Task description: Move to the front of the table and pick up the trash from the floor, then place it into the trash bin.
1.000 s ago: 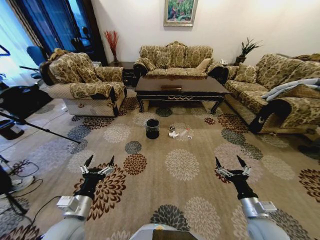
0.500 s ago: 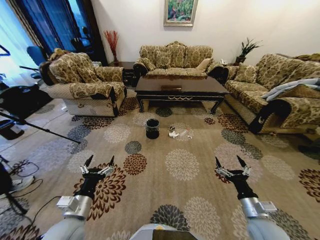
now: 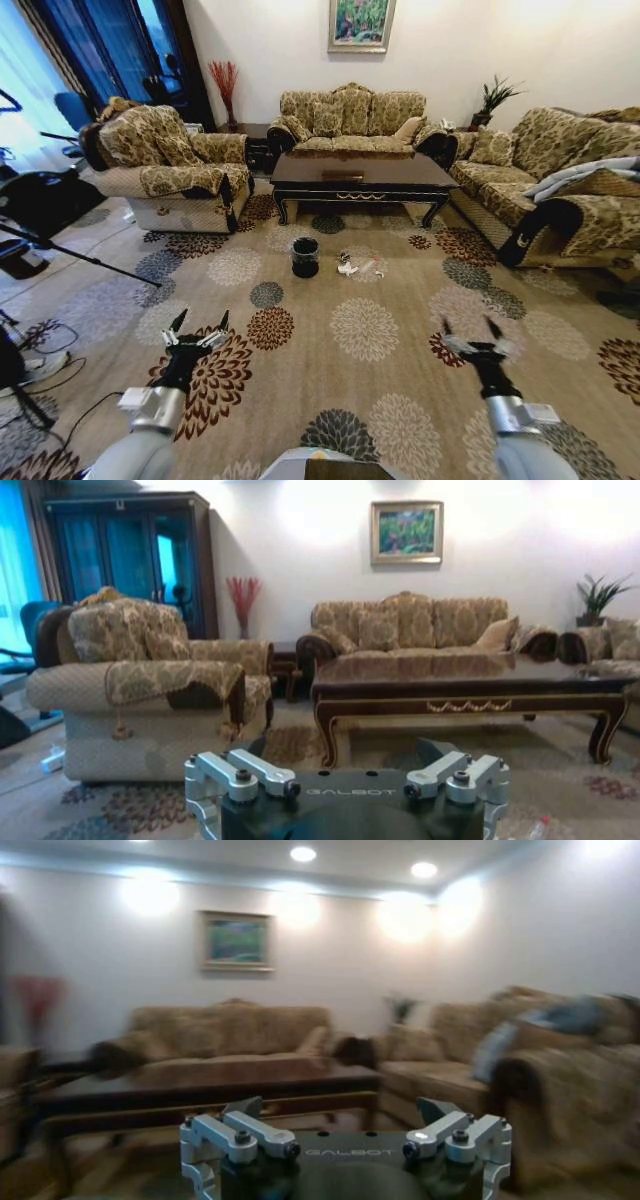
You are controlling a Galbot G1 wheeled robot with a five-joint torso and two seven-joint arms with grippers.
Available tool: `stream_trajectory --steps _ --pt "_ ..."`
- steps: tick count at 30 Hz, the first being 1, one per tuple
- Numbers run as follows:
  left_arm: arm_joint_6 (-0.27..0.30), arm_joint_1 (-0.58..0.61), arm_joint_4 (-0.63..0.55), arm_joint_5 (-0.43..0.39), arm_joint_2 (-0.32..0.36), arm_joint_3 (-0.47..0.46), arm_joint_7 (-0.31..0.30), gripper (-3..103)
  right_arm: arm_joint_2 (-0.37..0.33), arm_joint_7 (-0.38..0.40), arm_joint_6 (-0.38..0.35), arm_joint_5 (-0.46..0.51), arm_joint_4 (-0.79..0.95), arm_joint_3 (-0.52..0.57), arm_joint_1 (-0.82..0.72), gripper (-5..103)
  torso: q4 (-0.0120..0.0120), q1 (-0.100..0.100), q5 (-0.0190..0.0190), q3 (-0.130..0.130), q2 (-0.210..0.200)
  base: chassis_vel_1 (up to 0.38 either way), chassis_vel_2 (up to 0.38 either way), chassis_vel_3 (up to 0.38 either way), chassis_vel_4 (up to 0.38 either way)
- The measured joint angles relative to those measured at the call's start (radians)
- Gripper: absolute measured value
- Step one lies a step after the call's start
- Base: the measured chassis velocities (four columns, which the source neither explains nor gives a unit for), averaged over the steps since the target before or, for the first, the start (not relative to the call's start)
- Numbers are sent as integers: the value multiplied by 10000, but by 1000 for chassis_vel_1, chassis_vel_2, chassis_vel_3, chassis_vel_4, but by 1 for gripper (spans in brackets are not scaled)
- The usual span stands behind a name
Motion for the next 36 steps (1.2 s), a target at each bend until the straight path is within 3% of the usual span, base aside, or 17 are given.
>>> stream_trajectory --steps 3,8,9,12,15,18,20,23,24,25,26,27,29,36 --pt "661 -1031 655 318 -317 231 161 100 51 1123 -637 -487 56 -321 195 100 4 0 -5 0 0 0 0 0 0" --pt "1406 -2198 1386 676 -683 495 348 100 38 1435 -695 -1072 36 -619 647 100 3 0 -4 0 0 0 0 0 0" --pt "1655 -2590 1628 801 -796 582 411 100 28 1307 -463 -1023 -18 -683 858 100 5 0 -2 0 0 0 0 0 0" --pt "2051 -3208 2010 991 -982 718 510 100 28 -248 463 -619 -311 -418 1217 100 2 2 -7 1 -1 0 0 0 0" --pt "2090 -3258 2044 1011 -1001 732 522 100 46 -826 919 -663 -441 -235 1307 100 5 1 0 0 -1 0 0 0 0" --pt "2084 -3263 2047 1014 -1003 726 531 100 45 -1074 862 -713 -421 -136 1191 100 5 1 -5 0 0 0 0 0 0" --pt "1495 -3434 2066 1026 -969 150 602 100 -25 -1526 656 -439 -338 -169 935 100 3 1 -15 0 -1 0 0 0 0" --pt "1046 -3505 2011 1057 -922 -278 733 100 -80 -1949 704 -304 -319 -242 770 100 0 0 8 -1 -1 0 0 0 0" --pt "720 -3248 1669 1246 -1080 -511 1167 100 -101 -2505 1047 -439 -320 -212 685 100 0 2 -14 -1 -1 0 0 0 0" --pt "441 -2921 1492 1393 -1205 -593 1302 100 -80 -2962 1359 -618 -336 -110 646 100 7 0 -4 -2 0 0 0 0 0" --pt "441 -2921 1492 1393 -1205 -593 1302 100 -80 -2962 1359 -618 -336 -110 646 100 7 0 -4 -2 0 0 0 0 0" --pt "17 -2716 1439 1446 -1284 -620 1325 100 -61 -3272 1595 -659 -343 -40 618 100 15 -2 1 -1 0 0 0 0 0" --pt "-686 -2503 1423 1470 -1340 -654 1334 100 -21 -3687 1880 -508 -240 64 519 100 5 -3 -5 -3 1 0 0 0 0" --pt "-775 -2226 1321 1424 -1353 -860 1304 100 56 -3645 1937 -497 11 150 539 100 5 -2 -3 -2 0 0 0 0 0"
